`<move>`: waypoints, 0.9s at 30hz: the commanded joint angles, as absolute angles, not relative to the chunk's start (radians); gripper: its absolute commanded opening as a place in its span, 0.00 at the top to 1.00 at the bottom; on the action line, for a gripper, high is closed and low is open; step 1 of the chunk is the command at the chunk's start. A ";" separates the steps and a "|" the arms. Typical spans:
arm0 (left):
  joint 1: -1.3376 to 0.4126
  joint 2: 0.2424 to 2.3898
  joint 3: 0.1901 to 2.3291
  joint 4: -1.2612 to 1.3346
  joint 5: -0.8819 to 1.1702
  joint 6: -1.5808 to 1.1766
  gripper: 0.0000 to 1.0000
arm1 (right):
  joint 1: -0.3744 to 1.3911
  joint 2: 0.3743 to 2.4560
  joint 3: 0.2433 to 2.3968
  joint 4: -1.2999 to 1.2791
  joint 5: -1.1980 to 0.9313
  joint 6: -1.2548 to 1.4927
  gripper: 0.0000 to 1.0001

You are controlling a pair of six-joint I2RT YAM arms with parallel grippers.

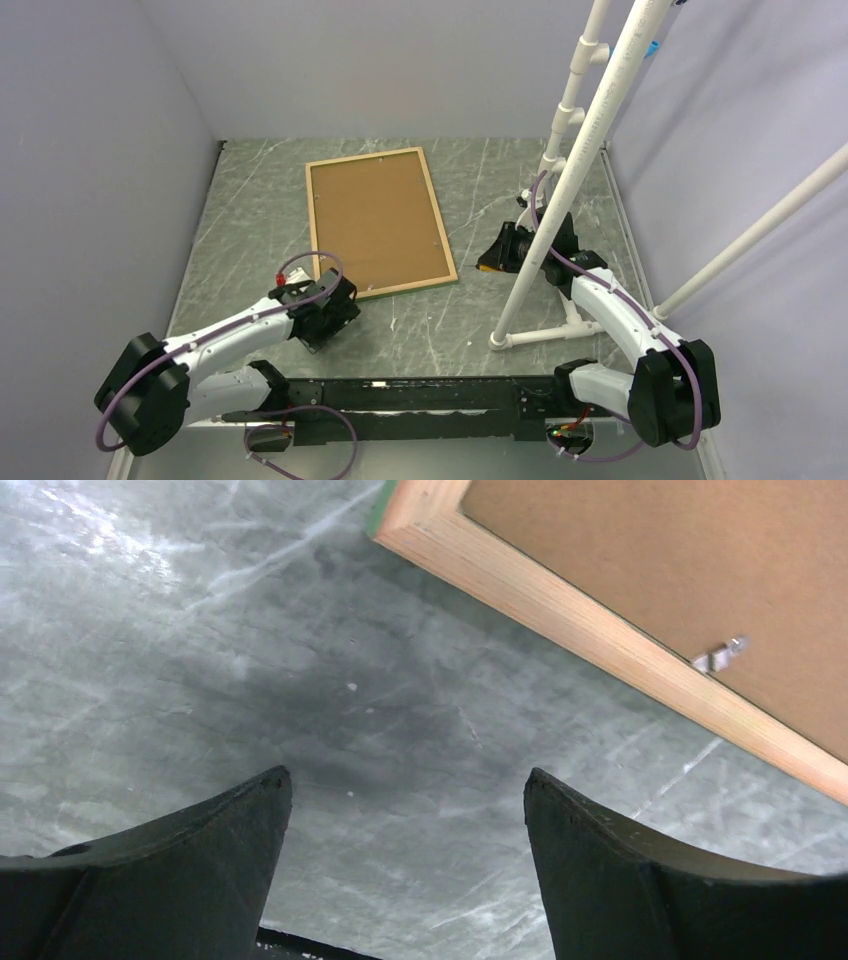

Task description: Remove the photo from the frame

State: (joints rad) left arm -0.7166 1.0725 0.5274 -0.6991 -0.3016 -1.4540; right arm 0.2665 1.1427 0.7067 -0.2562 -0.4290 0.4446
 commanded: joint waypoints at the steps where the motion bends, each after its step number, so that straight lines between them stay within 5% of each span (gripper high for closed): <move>1: -0.715 1.153 0.539 -0.690 -0.259 -1.511 0.10 | 0.269 1.141 0.710 -0.204 -0.437 0.438 1.00; 19: -0.620 1.283 0.743 -0.599 -0.171 -1.683 0.02 | 0.270 1.122 0.712 -0.210 -0.422 0.437 1.00; 27: -0.561 1.480 0.743 -0.426 0.016 -1.862 0.27 | 0.269 1.104 0.709 -0.217 -0.417 0.432 1.00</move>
State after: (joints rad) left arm -0.5716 1.4071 0.7265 -0.5308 -0.1005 -1.7515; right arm 0.2665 1.1416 0.7063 -0.2527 -0.4267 0.4446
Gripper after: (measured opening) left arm 0.768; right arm 0.207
